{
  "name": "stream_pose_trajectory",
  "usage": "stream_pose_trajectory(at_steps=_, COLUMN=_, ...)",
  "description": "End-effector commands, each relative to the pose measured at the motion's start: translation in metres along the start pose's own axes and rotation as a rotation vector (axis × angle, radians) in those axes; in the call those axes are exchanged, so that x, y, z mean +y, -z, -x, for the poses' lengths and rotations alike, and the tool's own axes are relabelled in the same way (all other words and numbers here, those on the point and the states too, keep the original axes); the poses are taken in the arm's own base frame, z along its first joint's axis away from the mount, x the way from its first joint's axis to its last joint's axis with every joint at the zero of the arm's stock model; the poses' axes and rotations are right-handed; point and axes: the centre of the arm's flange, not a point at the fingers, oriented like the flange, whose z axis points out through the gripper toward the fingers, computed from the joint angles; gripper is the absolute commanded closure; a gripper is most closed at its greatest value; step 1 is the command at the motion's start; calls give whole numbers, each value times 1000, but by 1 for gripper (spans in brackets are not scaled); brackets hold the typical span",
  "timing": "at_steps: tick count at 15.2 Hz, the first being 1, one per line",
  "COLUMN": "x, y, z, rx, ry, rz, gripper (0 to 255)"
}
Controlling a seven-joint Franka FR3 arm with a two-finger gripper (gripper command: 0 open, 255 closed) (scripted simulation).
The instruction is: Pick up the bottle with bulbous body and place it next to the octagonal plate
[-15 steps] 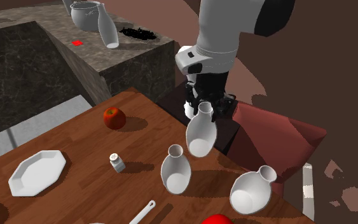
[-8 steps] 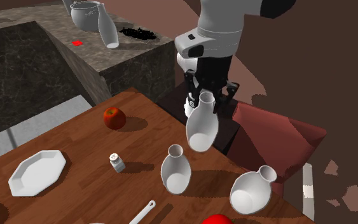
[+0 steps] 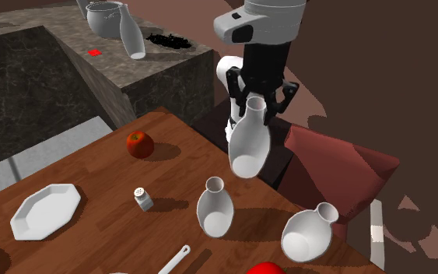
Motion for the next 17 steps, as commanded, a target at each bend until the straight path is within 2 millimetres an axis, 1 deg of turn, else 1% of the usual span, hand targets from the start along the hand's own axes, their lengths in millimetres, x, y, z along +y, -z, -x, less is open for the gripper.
stream_pose_trajectory(at_steps=1, x=0, y=11, z=-1, rx=0, ry=0, rz=0, gripper=255)
stream_pose_trajectory(at_steps=17, x=-1, y=96, z=-3, rx=0, ry=0, rz=0, gripper=255)
